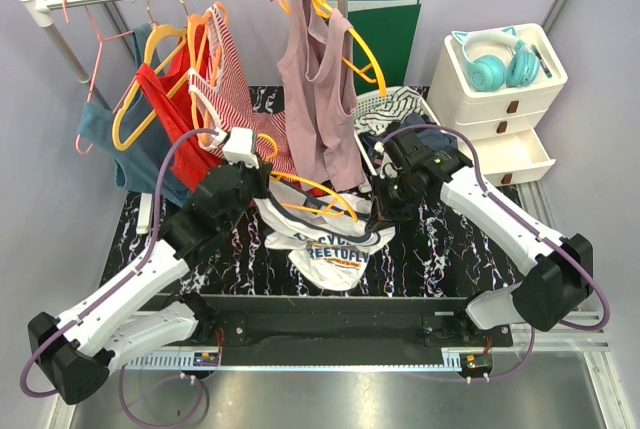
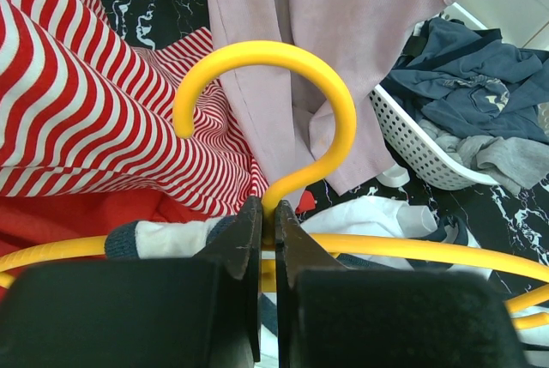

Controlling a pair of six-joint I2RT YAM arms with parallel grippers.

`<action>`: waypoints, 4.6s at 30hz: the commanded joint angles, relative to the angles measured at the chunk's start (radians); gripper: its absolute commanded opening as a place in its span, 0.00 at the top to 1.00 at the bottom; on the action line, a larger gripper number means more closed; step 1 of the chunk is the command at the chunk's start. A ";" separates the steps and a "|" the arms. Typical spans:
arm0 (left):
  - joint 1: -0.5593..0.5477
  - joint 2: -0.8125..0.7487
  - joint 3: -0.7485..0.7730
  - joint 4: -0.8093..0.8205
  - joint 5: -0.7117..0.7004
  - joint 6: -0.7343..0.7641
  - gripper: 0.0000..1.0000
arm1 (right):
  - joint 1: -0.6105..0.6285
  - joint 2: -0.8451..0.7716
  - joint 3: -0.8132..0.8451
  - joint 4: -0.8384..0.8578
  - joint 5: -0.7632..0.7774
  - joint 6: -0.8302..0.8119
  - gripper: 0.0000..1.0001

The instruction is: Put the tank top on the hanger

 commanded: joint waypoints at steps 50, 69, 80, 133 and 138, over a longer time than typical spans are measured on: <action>-0.034 0.151 0.065 0.178 0.070 -0.083 1.00 | 0.086 0.341 0.639 -0.006 -0.143 -0.013 1.00; -0.038 0.076 0.067 0.170 0.130 -0.085 1.00 | 0.098 0.278 0.767 -0.079 -0.069 -0.005 0.03; -0.039 0.036 0.127 0.080 0.196 -0.008 1.00 | 0.090 0.116 0.678 -0.165 0.035 -0.120 0.04; -0.038 0.092 0.262 -0.040 0.294 0.012 0.01 | 0.098 -0.360 0.159 0.148 0.336 -0.222 1.00; -0.036 0.061 0.239 -0.075 0.248 0.012 0.01 | 0.100 -0.359 0.163 0.165 0.321 -0.233 1.00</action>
